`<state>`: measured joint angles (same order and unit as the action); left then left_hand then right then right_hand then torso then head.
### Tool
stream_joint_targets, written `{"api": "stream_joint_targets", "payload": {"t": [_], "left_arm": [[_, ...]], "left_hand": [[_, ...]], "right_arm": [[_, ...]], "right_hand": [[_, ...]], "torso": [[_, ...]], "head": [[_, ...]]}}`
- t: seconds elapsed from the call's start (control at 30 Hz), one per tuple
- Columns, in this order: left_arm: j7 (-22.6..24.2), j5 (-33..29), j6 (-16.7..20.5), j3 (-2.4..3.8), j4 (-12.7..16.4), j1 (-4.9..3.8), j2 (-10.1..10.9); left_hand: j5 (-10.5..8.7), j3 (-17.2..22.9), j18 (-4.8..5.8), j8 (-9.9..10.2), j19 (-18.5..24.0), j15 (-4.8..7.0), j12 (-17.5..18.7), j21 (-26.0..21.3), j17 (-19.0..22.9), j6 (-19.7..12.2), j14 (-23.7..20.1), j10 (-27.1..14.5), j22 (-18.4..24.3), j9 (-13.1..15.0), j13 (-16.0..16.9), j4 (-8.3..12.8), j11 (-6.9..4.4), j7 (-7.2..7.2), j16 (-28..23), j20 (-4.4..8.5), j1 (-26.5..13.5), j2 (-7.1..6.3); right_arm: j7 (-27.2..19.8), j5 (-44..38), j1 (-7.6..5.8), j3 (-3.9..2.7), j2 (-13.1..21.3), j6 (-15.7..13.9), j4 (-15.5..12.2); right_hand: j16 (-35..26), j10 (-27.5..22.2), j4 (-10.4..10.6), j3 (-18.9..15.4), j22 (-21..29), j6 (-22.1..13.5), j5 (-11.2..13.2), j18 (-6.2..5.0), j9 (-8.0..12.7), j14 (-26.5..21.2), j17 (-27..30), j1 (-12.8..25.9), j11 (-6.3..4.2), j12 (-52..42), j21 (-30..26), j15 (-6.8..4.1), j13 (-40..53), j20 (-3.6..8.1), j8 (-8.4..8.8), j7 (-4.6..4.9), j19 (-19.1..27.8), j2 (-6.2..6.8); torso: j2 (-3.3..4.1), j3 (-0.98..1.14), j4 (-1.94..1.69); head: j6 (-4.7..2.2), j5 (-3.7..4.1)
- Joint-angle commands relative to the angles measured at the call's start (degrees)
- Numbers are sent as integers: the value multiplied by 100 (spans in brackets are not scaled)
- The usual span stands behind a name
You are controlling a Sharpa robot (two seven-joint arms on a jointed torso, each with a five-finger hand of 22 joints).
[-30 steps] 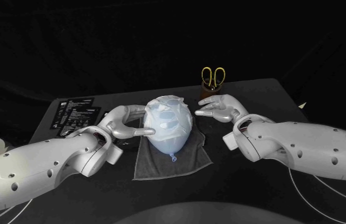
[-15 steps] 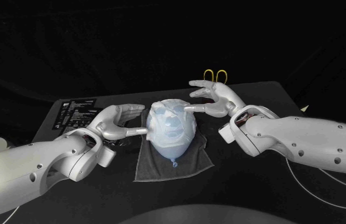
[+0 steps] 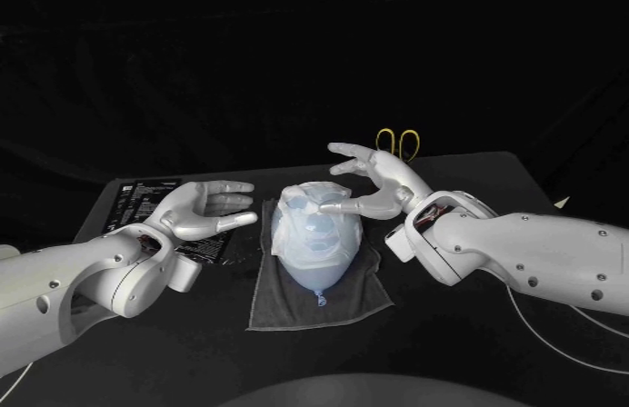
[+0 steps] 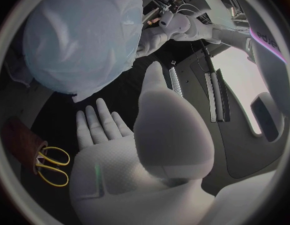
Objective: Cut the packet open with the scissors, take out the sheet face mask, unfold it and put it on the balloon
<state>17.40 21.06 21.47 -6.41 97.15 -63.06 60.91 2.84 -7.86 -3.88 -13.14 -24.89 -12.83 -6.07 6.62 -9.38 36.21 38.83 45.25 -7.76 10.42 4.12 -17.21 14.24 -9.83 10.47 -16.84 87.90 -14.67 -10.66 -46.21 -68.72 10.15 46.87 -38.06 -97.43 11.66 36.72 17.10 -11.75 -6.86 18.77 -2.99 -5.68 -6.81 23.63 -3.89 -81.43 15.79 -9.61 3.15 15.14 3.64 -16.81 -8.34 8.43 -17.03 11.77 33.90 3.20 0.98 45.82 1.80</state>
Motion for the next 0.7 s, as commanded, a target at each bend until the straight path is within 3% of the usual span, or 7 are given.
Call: {"api": "stream_joint_targets", "payload": {"t": [0.03,0.07,0.1,0.17,0.2,0.37,0.7], "left_arm": [[103,-354,-116,33,-44,-48,-53],[95,-358,-104,39,-61,-62,-69],[74,-358,-110,45,-83,-79,-90],[-9,-318,-158,53,-111,-102,-123],[-70,-263,-203,56,-122,-112,-140],[-409,311,-442,62,-119,-135,-210],[-766,1135,-466,62,7,-143,-284]], "left_hand": [[0,447,-91,-282,-1098,158,-211,414,-184,554,602,348,-302,152,40,19,-120,-590,416,29,76,451],[-2,556,-138,-335,-1212,202,-274,481,-234,636,729,442,-327,173,55,40,-157,-555,532,42,130,592],[-22,857,-374,-498,-1723,388,-472,790,-453,866,1157,708,-449,232,103,118,-328,-390,994,94,459,875],[-8,991,-553,-571,-2092,519,-622,1031,-649,972,1479,910,-552,253,147,164,-412,-300,1384,149,634,937],[108,1100,-682,-660,-2860,825,-907,1593,-1009,1171,2254,1420,-823,273,246,244,-624,-144,2113,365,823,945],[-42,1519,-661,-803,-3617,1299,-1402,3045,-1987,1923,3136,2353,-1723,261,452,314,-1066,210,3768,1032,991,1043],[-9,2021,-560,-754,-3775,1484,-2813,4908,-5056,2261,4054,2293,-3302,231,1584,111,-1258,400,6410,1281,580,706]], "right_arm": [[127,-323,-12,-5,-148,273,127],[152,-371,-14,-5,-193,311,172],[186,-438,-17,-5,-247,361,231],[250,-555,-23,-5,-340,453,345],[280,-610,-26,-5,-385,496,404],[370,-829,-36,-6,-519,612,598],[531,-992,-41,-6,-648,962,706]], "right_hand": [[-26,-70,2,-29,16,-34,0,62,3,-63,9,29,-7,24,-40,7,9,5,15,866,60,7],[-22,-88,2,-33,26,-35,-1,66,2,-61,8,33,-10,26,-46,10,9,5,16,865,87,17],[-19,-95,2,-33,28,-36,-1,68,1,-57,7,34,-11,27,-47,11,10,5,16,865,93,19],[-15,-125,3,-37,40,-37,-2,75,-1,-66,5,36,-14,30,-56,17,11,5,17,861,131,28],[-21,-141,4,-55,59,-33,-4,81,-5,-94,7,43,-16,26,-68,22,14,4,15,864,183,59],[-5,-158,4,-58,75,-7,-5,89,-16,-86,2,43,-15,20,-79,27,17,3,3,868,230,56],[13,-164,7,-62,106,30,-5,96,-33,-115,-7,86,-25,-15,-99,30,26,3,-15,863,324,60]], "torso": [[0,0,8],[0,0,7],[3,-1,6],[6,0,-4],[6,2,-5],[3,2,-5],[-13,3,-2]], "head": [[23,-72],[26,-77],[26,-82],[31,-84],[37,-91],[69,-112],[98,-161]]}}
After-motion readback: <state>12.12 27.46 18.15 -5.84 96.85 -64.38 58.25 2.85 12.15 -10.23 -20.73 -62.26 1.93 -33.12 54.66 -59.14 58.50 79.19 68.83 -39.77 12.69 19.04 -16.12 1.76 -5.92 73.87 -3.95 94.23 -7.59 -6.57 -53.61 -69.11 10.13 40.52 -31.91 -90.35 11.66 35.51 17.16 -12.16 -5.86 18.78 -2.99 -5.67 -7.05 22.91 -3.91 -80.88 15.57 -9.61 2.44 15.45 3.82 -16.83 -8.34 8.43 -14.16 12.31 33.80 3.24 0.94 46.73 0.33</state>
